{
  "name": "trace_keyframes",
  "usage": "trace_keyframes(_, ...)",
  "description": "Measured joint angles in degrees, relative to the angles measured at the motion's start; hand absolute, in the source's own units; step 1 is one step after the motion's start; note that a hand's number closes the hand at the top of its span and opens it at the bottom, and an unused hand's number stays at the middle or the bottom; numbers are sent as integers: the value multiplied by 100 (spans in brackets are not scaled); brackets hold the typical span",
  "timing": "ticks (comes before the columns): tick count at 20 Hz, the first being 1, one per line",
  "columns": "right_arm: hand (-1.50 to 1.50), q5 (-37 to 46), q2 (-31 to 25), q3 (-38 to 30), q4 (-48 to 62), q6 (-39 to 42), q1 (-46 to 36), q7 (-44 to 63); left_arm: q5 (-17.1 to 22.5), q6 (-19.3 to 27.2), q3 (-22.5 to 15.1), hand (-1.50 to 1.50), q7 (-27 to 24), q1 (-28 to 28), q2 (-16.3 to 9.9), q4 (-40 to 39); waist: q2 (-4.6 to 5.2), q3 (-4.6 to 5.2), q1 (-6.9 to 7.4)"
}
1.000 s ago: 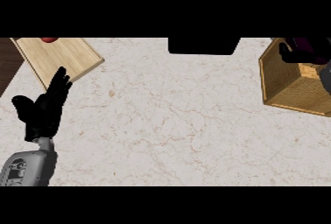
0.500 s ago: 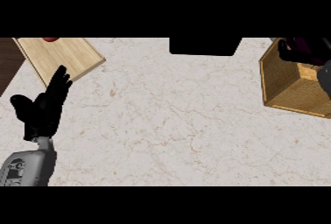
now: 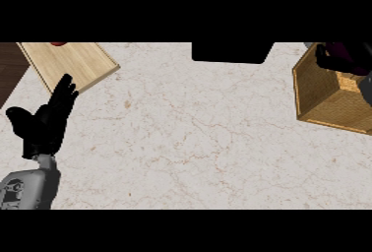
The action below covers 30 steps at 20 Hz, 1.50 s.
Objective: Pick the eggplant from the placemat and place it in the basket
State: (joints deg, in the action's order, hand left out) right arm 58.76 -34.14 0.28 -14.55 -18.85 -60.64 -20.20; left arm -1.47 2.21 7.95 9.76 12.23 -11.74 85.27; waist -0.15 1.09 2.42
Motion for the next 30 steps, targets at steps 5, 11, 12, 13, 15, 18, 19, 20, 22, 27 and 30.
trace_keyframes(5,150,40,-8,0,142,67,-39,-60,-64,81,-29,0,61,139,37,-25,-8,23,12)
trace_keyframes(11,150,39,-21,-39,255,101,-39,-104,-95,103,-66,0,13,93,90,-30,-19,49,36)
trace_keyframes(12,150,28,-23,-54,273,119,-30,-103,-88,106,-76,0,51,68,102,27,-28,54,48)
trace_keyframes(13,150,19,-15,-64,294,157,-38,-90,-87,108,-59,0,32,80,96,-6,-28,60,47)
trace_keyframes(15,150,30,-34,-62,358,299,-98,-20,-93,97,-87,0,4,131,117,-49,-19,60,51)
trace_keyframes(18,150,51,-46,-49,416,402,-105,96,-81,93,-67,0,-13,117,110,-46,-31,76,79)
trace_keyframes(19,150,63,-61,-42,447,461,-129,148,-93,103,-90,0,-3,145,132,-57,-24,78,93)
trace_keyframes(20,150,46,-75,-59,467,515,-138,169,-94,100,-91,0,-32,136,139,-85,-22,80,99)
trace_keyframes(22,-150,34,-51,-78,486,529,-139,290,-90,97,-74,0,-6,172,118,-97,-38,91,95)
trace_keyframes(27,-150,-411,-51,-498,444,525,-70,141,-111,101,-60,0,28,212,82,-103,-33,48,33)
trace_keyframes(30,-150,-785,-69,-851,432,620,-74,21,-126,112,-46,0,-138,133,111,-195,-5,1,-12)
